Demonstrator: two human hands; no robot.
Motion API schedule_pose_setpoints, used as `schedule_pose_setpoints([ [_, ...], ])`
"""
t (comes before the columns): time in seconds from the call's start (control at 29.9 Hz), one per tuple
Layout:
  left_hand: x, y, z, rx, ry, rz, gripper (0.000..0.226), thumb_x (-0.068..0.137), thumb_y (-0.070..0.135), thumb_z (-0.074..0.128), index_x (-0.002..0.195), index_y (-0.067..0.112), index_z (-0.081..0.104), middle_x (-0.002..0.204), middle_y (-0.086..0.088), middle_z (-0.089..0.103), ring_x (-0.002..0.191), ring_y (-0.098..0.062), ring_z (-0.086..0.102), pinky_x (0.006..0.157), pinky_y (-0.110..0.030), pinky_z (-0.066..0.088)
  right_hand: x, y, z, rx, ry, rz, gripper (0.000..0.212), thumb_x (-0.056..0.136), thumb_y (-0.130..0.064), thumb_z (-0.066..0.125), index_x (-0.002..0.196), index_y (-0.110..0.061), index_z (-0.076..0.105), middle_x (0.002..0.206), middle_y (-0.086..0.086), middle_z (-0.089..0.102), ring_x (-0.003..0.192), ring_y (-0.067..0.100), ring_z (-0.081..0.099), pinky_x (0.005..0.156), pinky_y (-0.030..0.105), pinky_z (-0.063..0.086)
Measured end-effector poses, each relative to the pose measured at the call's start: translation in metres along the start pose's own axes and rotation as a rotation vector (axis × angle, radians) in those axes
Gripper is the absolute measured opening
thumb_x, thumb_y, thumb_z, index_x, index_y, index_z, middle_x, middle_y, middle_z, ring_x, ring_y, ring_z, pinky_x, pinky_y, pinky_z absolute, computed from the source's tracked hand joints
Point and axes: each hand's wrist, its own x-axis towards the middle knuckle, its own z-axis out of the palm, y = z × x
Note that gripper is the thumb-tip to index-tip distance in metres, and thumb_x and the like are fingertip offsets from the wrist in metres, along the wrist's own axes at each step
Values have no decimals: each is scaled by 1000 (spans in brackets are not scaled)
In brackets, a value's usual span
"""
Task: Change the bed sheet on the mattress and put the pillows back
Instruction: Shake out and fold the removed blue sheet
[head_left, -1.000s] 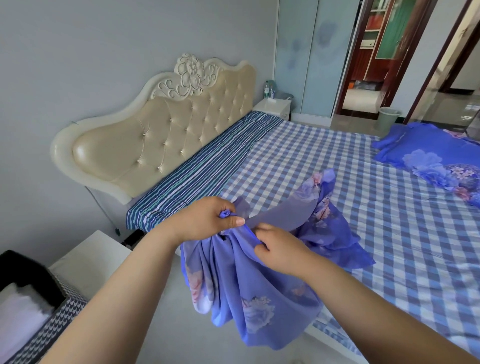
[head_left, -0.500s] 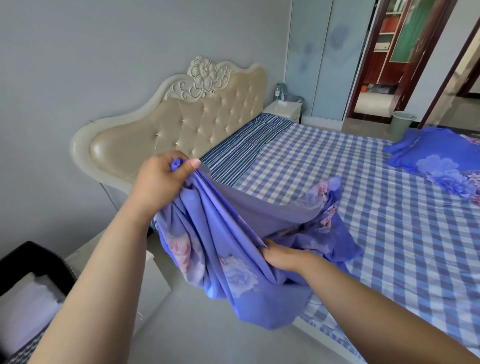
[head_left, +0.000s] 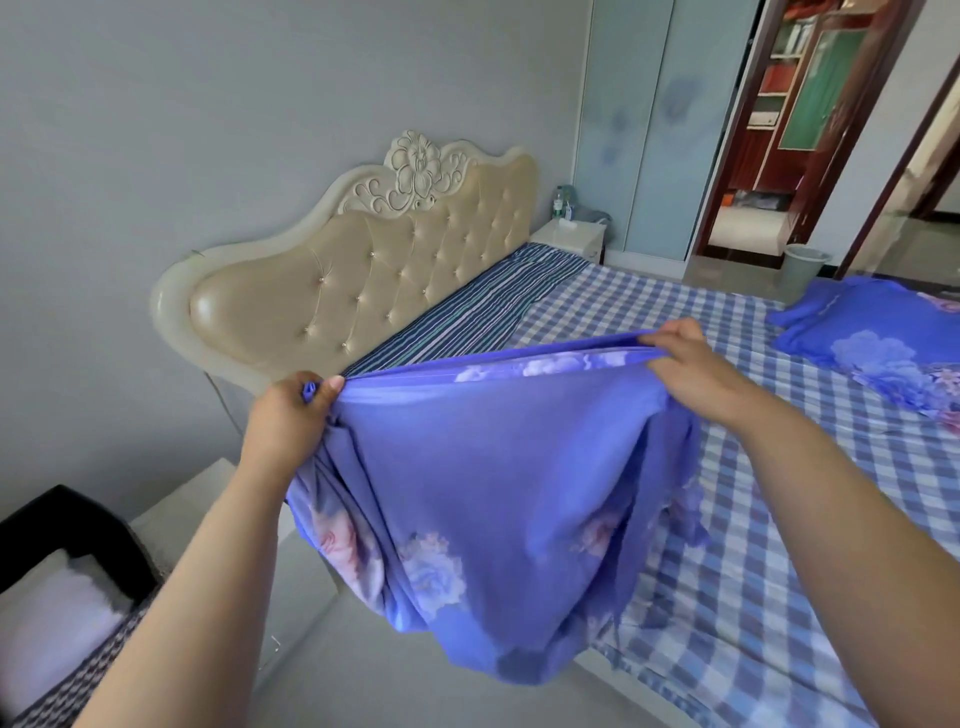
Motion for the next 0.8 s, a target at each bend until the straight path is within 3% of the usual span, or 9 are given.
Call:
schedule_pose_setpoints([
  [0.07,1,-2,-2,-66,90,-48,33,95,38,52,81,9,56,73,-12,56,79,-33,54,69,-32,34,-9,-5,9,-118,-70,-24,37,96,-22,45,132,-15,50,119,-2,29,108,14,41,94,26,32],
  [0.2,7,15,-17,-193,265,-24,28,95,38,52,91,12,60,78,-12,58,77,-28,51,70,-30,34,-47,23,85,-406,-392,-28,38,89,-34,47,113,-7,59,122,3,38,112,24,49,98,31,38],
  [0.33,7,36,-24,-205,252,89,19,96,33,53,88,16,57,77,-10,56,74,-25,49,65,-26,31,-62,37,118,-273,-139,-23,26,90,-24,53,109,-9,61,118,-3,41,100,23,54,80,30,41],
  [0.43,7,34,-25,-179,214,98,24,96,33,53,95,10,62,79,-10,58,76,-25,50,68,-27,33,-60,37,113,-169,21,-22,30,87,-16,57,117,-14,65,105,-9,39,94,15,52,84,32,44],
  [0.64,4,8,-23,-102,136,10,33,94,40,53,99,8,64,86,-14,65,85,-32,57,72,-33,39,-54,44,83,-232,-30,-116,28,98,-22,45,115,-14,66,109,-9,37,99,16,53,89,34,43],
  [0.74,0,7,-23,-125,120,-8,33,95,39,53,100,9,64,86,-14,64,86,-32,56,73,-32,39,-50,44,83,-246,-79,-95,28,98,-27,47,109,-13,69,107,-6,40,104,19,54,92,34,41],
  [0.8,-4,17,-24,-158,114,9,32,95,39,54,100,9,64,85,-13,63,84,-30,55,73,-31,38,-52,43,97,-171,-123,-22,34,94,-36,54,116,-13,66,110,-4,40,101,18,55,98,34,41],
])
